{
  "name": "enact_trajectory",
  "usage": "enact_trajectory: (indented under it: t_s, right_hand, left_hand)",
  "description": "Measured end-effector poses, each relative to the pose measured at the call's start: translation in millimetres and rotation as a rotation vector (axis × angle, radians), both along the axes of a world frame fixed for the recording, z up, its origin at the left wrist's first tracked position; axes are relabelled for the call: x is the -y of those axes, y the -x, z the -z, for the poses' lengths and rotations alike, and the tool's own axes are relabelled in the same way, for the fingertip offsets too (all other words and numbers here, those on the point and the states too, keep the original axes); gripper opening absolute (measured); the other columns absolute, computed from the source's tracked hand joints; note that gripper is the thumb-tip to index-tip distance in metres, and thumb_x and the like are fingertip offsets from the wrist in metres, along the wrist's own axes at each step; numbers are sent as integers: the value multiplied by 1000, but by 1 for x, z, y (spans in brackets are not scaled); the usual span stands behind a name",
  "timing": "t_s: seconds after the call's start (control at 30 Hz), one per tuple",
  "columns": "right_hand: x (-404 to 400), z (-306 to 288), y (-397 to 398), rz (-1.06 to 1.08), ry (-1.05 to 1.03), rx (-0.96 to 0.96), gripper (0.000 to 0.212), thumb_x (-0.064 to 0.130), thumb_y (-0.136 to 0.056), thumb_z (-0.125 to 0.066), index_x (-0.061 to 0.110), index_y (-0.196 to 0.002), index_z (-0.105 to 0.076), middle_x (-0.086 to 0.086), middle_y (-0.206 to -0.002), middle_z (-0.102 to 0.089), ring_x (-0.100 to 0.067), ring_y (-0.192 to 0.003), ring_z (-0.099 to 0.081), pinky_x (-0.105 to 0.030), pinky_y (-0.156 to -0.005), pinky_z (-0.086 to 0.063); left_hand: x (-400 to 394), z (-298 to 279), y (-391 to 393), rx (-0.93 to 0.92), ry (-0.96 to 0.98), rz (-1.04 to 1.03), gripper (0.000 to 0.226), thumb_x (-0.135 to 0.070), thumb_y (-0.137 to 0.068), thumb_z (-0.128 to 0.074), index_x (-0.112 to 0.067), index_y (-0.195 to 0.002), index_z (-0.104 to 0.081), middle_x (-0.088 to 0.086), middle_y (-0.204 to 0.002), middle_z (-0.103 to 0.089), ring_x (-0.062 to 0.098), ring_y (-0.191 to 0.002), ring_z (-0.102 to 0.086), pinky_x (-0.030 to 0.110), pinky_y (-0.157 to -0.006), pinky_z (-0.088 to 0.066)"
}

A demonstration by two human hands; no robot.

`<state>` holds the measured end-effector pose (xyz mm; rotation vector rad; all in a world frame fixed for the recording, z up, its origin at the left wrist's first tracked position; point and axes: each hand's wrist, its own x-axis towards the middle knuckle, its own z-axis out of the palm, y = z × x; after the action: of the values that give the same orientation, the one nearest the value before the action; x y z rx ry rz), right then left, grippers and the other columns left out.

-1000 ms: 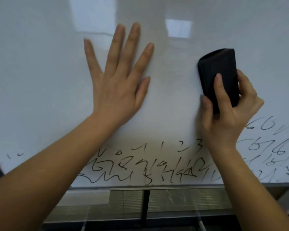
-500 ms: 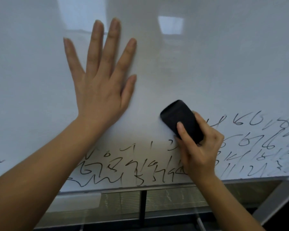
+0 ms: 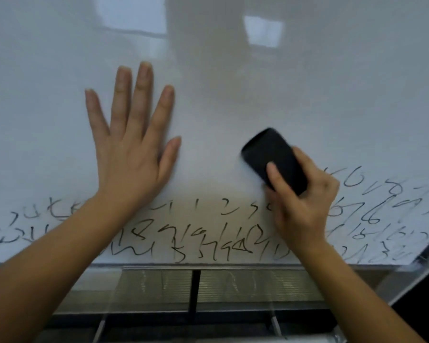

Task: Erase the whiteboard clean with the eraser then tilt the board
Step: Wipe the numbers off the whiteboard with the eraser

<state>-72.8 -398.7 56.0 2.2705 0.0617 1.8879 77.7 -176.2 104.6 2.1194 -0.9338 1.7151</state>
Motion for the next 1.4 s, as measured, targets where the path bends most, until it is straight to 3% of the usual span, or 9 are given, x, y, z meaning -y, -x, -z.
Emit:
enact_trajectory:
  t_s: [0.13,0.3,0.4,0.53,0.67,0.8,1.0,1.2,1.4]
  right_hand:
    - [15,5,14,-34,75,-110,49,5,-82,-72,19,-124,-50,-21,-130,-43,-33,-103,-50,-30,-93,-28]
    - [44,-41,18,-31,-46,-36,46,9,-88,-66,20,-129,-49,-28,-129,-50,-40,-104,-52,-27,-96,-23]
    - [37,-39,16,-19,-117,6,43,10,-90,-66,19,-128,-50,-31,-126,-51,-43,-101,-52,-25,-96,-23]
    - [7,2,16,-5,-158,-101,54,5,-82,-75,21,-127,-50,-27,-126,-53,-35,-103,-54,-34,-88,-32]
    - [1,19,22,20,-116,-142,53,4,-84,-73,24,-127,-51,-17,-132,-42,-39,-98,-60,-31,-96,-31]
    - [19,-7,29,-5,-208,-82,59,-6,-78,-72,19,-127,-51,-31,-124,-51,-44,-100,-56,-40,-86,-38]
    - [39,-21,36,2,-328,-4,54,-2,-84,-69,18,-129,-45,-33,-126,-47,-39,-109,-47,-33,-92,-30]
    - [36,14,35,2,-285,-122,69,2,-74,-81,24,-128,-45,-20,-131,-41,-34,-107,-46,-22,-102,-19]
    - [70,-8,42,-19,-327,56,44,11,-90,-63,19,-130,-46,-17,-132,-37,-31,-114,-41,-36,-91,-30]
  left_hand:
    - [16,6,24,-114,73,-10,59,-39,-103,-31,-7,-151,-21,32,-153,-22,47,-143,-14,63,-114,0]
    - [45,6,50,-115,-16,42,54,-38,-104,-36,-17,-152,-25,23,-154,-22,31,-145,-5,63,-114,1]
    - [62,0,56,-97,-73,106,50,-36,-105,-33,-16,-151,-29,22,-153,-27,36,-146,-12,65,-113,-2]
    - [70,-6,54,-81,-110,129,50,-34,-105,-29,-17,-152,-27,22,-155,-29,41,-142,-20,70,-109,-4]
    - [76,-2,55,-59,-111,140,49,-33,-105,-28,-18,-152,-27,19,-155,-30,40,-142,-21,74,-106,-1]
    - [84,-5,56,-73,-78,157,49,-33,-105,-31,-19,-151,-30,19,-155,-30,42,-142,-20,76,-104,1]
    - [113,-14,64,-37,-25,142,49,-33,-105,-31,-20,-151,-28,16,-154,-26,41,-142,-18,68,-108,6]
    - [128,-13,59,15,7,68,52,-35,-103,-35,-20,-152,-28,17,-153,-28,42,-140,-23,69,-109,1]
    - [133,-9,57,67,6,12,54,-39,-102,-31,-21,-152,-26,16,-153,-26,33,-149,-11,63,-113,2]
